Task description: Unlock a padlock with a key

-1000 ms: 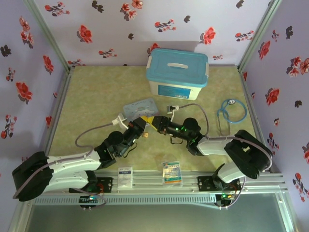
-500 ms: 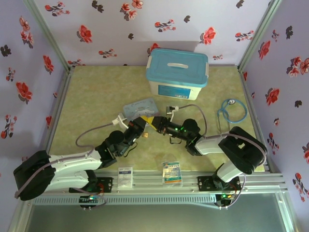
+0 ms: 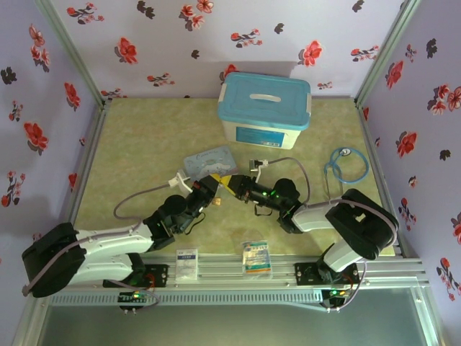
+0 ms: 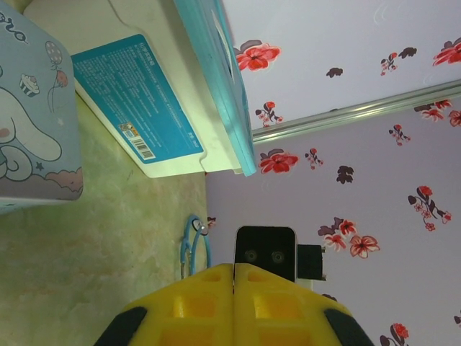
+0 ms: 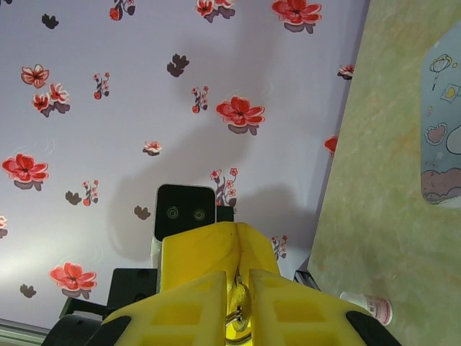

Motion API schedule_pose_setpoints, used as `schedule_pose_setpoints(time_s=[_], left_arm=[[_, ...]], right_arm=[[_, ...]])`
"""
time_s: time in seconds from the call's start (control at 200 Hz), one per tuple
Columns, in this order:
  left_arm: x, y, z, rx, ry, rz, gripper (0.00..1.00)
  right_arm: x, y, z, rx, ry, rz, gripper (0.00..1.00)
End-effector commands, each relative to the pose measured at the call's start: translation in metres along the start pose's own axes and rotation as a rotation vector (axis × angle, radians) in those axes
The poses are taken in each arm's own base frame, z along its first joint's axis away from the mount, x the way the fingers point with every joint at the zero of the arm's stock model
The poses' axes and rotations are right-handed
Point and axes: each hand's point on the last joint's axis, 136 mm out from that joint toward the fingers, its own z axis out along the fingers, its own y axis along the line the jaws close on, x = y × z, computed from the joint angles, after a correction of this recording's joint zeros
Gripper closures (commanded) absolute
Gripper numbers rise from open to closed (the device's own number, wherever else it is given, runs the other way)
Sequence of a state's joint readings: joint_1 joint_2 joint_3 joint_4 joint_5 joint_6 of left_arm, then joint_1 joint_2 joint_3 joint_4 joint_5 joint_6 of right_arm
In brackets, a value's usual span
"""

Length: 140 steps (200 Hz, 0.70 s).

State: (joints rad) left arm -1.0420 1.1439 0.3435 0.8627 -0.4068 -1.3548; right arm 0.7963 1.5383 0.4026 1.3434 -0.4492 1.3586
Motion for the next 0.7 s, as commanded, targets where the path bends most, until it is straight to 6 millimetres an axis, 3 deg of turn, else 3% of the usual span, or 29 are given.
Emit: schedule_pose_setpoints(time_s=[0.0,0.355,0.54,0.625,0.695], left_arm=[[-0.001,-0.002,-0.001,0.029,-0.003,-0.024,1.0],[-0.002,0.001,0.001,0.029,-0.003,-0.047,1.0],[-0.001,0.006,0.001,0.014,0.0,-0.05,1.0],[-0.002,0.007,0.001,0.014,-0.003,-0.054,1.0],[-0.003,0.007,0.001,0.013,-0.006,-0.054,1.0]], right_arm=[[-0.001,0.009,0.002,-0.038,0.007,-0.011,0.85],[0.001,0.006,0.006,-0.035,0.017,-0.003,0.87],[0.001,0.006,0.004,-0.032,0.015,0.002,0.98],[0.002,0.007,0.004,-0.035,0.017,0.007,0.93],[0.003,0.006,0.005,-0.032,0.022,0.009,0.81]])
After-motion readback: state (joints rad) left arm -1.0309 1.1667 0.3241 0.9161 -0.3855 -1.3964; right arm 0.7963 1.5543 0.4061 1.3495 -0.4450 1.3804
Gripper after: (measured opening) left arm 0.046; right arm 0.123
